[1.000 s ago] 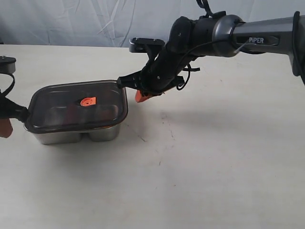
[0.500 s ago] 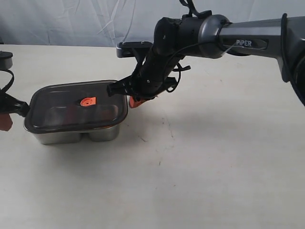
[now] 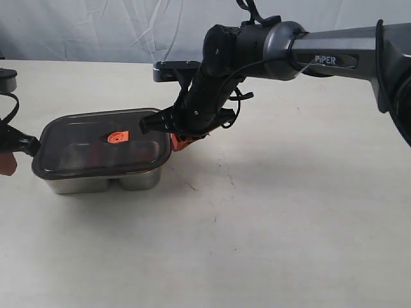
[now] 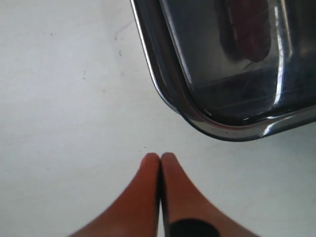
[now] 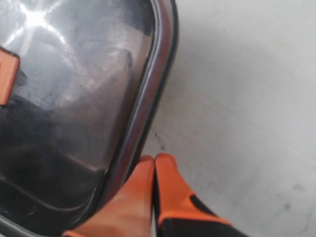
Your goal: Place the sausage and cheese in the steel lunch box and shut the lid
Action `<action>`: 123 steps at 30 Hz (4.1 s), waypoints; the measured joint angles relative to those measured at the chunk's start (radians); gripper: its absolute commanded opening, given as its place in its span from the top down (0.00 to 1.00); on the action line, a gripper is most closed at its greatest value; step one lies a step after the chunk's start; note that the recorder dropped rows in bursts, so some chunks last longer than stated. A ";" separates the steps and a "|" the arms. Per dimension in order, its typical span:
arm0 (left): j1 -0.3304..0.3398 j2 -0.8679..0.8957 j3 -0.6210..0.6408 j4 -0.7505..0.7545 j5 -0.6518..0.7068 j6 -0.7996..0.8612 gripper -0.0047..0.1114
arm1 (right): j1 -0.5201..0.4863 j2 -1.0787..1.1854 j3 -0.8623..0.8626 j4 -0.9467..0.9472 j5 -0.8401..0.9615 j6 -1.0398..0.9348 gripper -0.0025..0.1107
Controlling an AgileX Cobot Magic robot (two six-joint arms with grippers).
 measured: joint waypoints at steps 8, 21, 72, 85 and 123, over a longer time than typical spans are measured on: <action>0.002 0.000 0.000 0.028 -0.001 -0.014 0.96 | 0.008 0.000 0.000 -0.022 0.020 0.014 0.99; 0.028 -0.017 0.000 0.070 -0.008 -0.049 0.96 | 0.020 0.000 -0.078 -0.101 0.066 0.081 0.99; 0.032 0.013 0.000 -0.273 -0.122 0.139 0.96 | 0.061 -0.023 -0.163 -0.142 0.149 0.135 0.99; 0.032 0.095 0.000 -0.273 -0.116 0.139 0.96 | 0.084 0.003 -0.163 -0.126 0.149 0.117 0.99; 0.032 0.113 -0.026 -0.288 -0.164 0.139 0.96 | 0.186 -0.054 -0.169 -0.126 0.265 -0.011 0.99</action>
